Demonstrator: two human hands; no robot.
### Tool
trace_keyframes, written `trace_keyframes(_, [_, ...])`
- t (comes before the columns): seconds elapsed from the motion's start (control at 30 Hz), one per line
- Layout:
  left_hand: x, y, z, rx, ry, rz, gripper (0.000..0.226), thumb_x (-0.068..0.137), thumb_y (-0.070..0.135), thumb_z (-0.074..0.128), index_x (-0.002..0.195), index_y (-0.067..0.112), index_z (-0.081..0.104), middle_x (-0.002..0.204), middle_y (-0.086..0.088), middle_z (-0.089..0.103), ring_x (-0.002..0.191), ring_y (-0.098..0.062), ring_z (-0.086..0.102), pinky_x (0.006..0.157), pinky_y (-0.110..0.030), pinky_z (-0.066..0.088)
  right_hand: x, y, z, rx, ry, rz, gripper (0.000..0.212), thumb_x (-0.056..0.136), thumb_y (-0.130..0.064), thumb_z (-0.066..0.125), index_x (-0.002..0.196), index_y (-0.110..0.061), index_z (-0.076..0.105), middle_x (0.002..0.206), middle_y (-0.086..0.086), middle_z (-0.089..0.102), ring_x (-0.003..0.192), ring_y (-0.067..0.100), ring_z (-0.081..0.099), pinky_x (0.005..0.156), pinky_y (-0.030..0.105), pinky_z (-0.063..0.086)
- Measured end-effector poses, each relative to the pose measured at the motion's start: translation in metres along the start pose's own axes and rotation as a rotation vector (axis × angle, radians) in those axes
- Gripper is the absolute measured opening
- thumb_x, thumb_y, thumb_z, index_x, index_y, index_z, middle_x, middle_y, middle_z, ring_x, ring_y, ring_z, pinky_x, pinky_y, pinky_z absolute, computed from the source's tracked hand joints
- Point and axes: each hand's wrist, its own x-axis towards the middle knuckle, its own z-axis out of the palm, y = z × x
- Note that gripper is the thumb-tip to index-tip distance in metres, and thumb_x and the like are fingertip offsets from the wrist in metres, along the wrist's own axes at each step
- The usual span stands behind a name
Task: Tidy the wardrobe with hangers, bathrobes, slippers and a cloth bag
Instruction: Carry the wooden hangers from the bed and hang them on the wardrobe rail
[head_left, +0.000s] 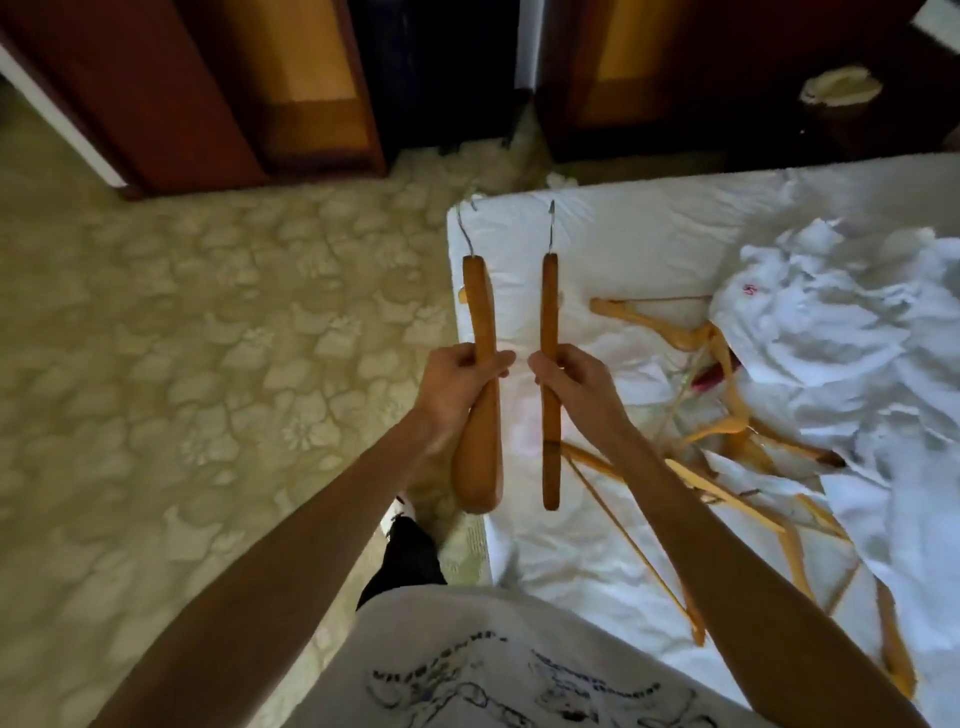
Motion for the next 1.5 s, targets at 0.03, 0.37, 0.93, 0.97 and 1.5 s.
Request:
trace_keyframes(0.03, [0.007, 0.002, -0.016, -0.021, 0.03, -0.003, 0.023, 0.085, 0.034, 0.079, 0.081, 0.012, 0.077, 0.072, 0.002, 0.073, 0.056, -0.002, 0.064, 0.054, -0.015, 0.051, 0.014, -0.01, 0.014, -0.005, -0.029, -0.018, 0.019, 0.094, -0.034, 0.066, 0.089, -0.016, 0.067, 0.073, 0.002, 0.063, 0.058, 0.001, 0.057, 0.057, 0.013, 0.046])
trace_keyframes(0.37, [0.125, 0.037, -0.196, 0.018, 0.141, 0.057, 0.025, 0.086, 0.042, 0.076, 0.083, 0.018, 0.077, 0.082, 0.002, 0.077, 0.064, -0.004, 0.067, 0.06, -0.019, 0.055, 0.171, -0.115, 0.17, -0.029, -0.202, -0.135, 0.017, 0.095, -0.041, 0.063, 0.09, -0.025, 0.068, 0.081, 0.004, 0.068, 0.072, 0.007, 0.064, 0.069, 0.017, 0.053])
trace_keyframes(0.93, [0.416, 0.124, -0.409, -0.088, 0.215, 0.132, 0.035, 0.085, 0.042, 0.077, 0.088, 0.007, 0.077, 0.077, -0.01, 0.072, 0.059, -0.005, 0.061, 0.056, -0.016, 0.051, 0.47, -0.251, 0.327, 0.025, -0.216, -0.215, 0.043, 0.079, -0.062, 0.067, 0.095, -0.023, 0.07, 0.092, 0.022, 0.064, 0.076, 0.018, 0.059, 0.073, 0.036, 0.051])
trace_keyframes(0.97, [0.44, 0.13, -0.417, -0.093, 0.209, 0.14, 0.036, 0.086, 0.041, 0.077, 0.089, 0.005, 0.076, 0.079, -0.013, 0.071, 0.059, -0.006, 0.061, 0.055, -0.015, 0.05, 0.495, -0.256, 0.334, 0.026, -0.216, -0.223, 0.04, 0.084, -0.058, 0.068, 0.095, -0.02, 0.07, 0.091, 0.024, 0.063, 0.075, 0.018, 0.058, 0.072, 0.034, 0.048])
trace_keyframes(1.5, [0.793, 0.269, -0.585, -0.245, 0.259, 0.18, 0.02, 0.089, 0.03, 0.077, 0.095, 0.011, 0.078, 0.089, -0.002, 0.079, 0.084, -0.015, 0.076, 0.07, -0.023, 0.058, 0.882, -0.406, 0.464, 0.087, -0.331, -0.301, 0.027, 0.091, -0.039, 0.069, 0.112, -0.022, 0.069, 0.105, -0.004, 0.075, 0.099, 0.013, 0.072, 0.09, 0.038, 0.057])
